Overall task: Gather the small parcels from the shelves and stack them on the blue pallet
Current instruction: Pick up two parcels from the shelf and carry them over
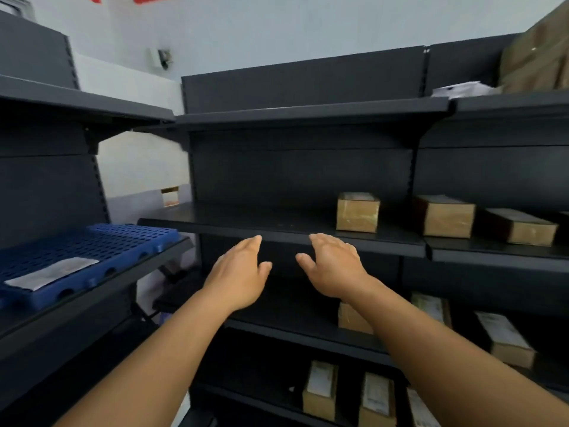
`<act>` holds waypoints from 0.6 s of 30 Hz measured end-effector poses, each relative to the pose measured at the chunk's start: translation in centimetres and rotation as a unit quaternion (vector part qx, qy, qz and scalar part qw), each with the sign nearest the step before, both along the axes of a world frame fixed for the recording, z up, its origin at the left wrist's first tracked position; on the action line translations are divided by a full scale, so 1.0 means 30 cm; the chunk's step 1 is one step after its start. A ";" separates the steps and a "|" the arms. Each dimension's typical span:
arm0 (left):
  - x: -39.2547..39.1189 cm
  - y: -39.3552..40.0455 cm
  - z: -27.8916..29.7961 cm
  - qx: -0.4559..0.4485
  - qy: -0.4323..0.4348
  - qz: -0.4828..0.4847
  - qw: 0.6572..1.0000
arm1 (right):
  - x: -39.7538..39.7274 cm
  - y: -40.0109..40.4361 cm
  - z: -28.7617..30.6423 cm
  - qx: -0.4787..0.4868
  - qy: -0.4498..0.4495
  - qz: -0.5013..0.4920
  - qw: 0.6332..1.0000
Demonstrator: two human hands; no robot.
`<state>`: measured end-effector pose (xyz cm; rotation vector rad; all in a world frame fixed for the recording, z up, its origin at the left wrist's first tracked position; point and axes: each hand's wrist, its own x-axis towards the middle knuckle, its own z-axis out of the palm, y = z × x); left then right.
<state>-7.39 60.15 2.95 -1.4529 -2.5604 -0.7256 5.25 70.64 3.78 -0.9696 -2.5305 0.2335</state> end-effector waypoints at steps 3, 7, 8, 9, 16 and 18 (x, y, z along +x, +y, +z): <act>0.054 0.078 0.006 -0.004 0.003 -0.034 0.999 | 0.078 0.068 0.006 0.007 0.013 -0.030 0.999; 0.107 0.210 0.001 -0.008 0.011 -0.071 0.997 | 0.156 0.183 0.001 0.016 0.023 -0.070 0.997; 0.117 0.248 -0.001 -0.008 0.011 -0.081 0.997 | 0.175 0.217 0.000 0.020 0.026 -0.077 0.996; 0.127 0.287 -0.002 -0.007 0.009 -0.090 0.996 | 0.193 0.253 -0.001 0.022 0.029 -0.084 0.996; 0.165 0.624 0.004 0.026 -0.121 -0.114 0.986 | 0.291 0.574 0.000 0.000 0.056 -0.134 0.989; 0.163 0.732 0.018 0.045 -0.157 -0.105 0.981 | 0.310 0.676 0.019 -0.003 0.091 -0.153 0.984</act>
